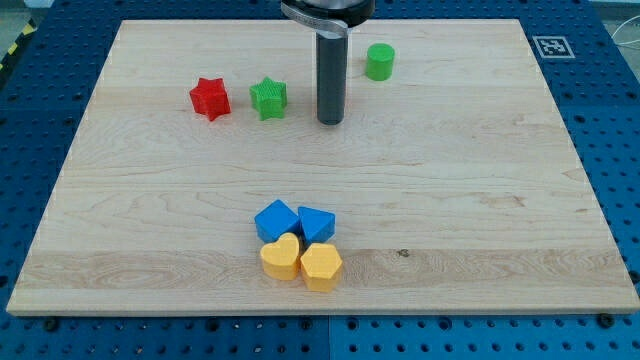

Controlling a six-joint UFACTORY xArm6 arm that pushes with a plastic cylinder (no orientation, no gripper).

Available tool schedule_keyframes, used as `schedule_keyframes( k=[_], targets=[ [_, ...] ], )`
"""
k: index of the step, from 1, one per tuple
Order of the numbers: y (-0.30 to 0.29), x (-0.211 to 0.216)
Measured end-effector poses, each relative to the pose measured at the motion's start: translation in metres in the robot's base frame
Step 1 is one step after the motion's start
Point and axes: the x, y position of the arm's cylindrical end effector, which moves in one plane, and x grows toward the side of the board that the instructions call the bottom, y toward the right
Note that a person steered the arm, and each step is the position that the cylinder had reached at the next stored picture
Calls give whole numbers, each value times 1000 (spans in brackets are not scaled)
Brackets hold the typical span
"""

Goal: Slide the green circle towards the center of the board

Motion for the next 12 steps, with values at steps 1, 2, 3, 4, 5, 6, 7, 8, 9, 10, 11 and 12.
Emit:
schedule_keyframes(
  k=[1,2,3,4,5,6,7,8,9,10,11,12],
  targets=[
    [7,6],
    [48,12],
    [96,12],
    [108,-3],
    [109,-5],
    [109,-5],
    [101,-5],
    [68,-5],
    [46,-6],
    [46,-6],
    [50,-6],
    [71,-7]
  ],
)
